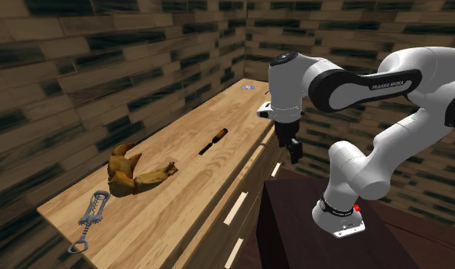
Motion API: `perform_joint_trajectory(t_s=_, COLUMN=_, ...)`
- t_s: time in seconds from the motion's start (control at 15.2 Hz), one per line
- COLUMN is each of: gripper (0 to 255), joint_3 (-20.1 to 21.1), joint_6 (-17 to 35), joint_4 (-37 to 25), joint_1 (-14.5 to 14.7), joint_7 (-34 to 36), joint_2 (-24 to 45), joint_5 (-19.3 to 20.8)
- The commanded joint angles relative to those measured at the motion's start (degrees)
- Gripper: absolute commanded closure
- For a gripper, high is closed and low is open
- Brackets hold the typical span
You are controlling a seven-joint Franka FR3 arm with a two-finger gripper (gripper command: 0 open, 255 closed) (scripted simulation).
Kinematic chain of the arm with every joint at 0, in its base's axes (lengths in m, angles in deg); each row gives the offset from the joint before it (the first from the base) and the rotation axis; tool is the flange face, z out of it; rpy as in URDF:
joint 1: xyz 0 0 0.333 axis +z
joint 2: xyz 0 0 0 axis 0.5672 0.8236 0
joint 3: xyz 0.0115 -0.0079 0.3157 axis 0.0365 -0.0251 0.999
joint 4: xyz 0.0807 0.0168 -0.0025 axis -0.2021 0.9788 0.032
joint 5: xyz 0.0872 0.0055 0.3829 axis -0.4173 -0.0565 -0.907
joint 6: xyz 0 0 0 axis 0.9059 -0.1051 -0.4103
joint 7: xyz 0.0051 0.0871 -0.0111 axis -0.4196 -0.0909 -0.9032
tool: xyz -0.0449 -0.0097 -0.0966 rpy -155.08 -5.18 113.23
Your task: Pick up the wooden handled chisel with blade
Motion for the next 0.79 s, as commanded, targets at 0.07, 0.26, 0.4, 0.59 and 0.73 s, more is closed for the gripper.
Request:
perform_joint_trajectory(t_s=0.07, gripper=0, joint_3=-1.5, joint_6=0.9, joint_4=-0.2, joint_1=-0.1, joint_7=-2.5, joint_2=0.8, joint_5=1.1)
perform_joint_trajectory(t_s=0.26, gripper=0, joint_3=-5.9, joint_6=3.6, joint_4=-1.3, joint_1=-0.1, joint_7=-9.9, joint_2=3.9, joint_5=4.1)
perform_joint_trajectory(t_s=0.4, gripper=0, joint_3=-8.7, joint_6=5.5, joint_4=-2.6, joint_1=-0.1, joint_7=-14.8, joint_2=6.5, joint_5=5.7)
perform_joint_trajectory(t_s=0.59, gripper=0, joint_3=-12.8, joint_6=8.4, joint_4=-5.1, joint_1=0.2, joint_7=-22.1, joint_2=11.0, joint_5=7.3)
perform_joint_trajectory(t_s=0.73, gripper=0, joint_3=-15.4, joint_6=10.3, joint_4=-7.2, joint_1=0.5, joint_7=-27.0, joint_2=14.5, joint_5=7.9)
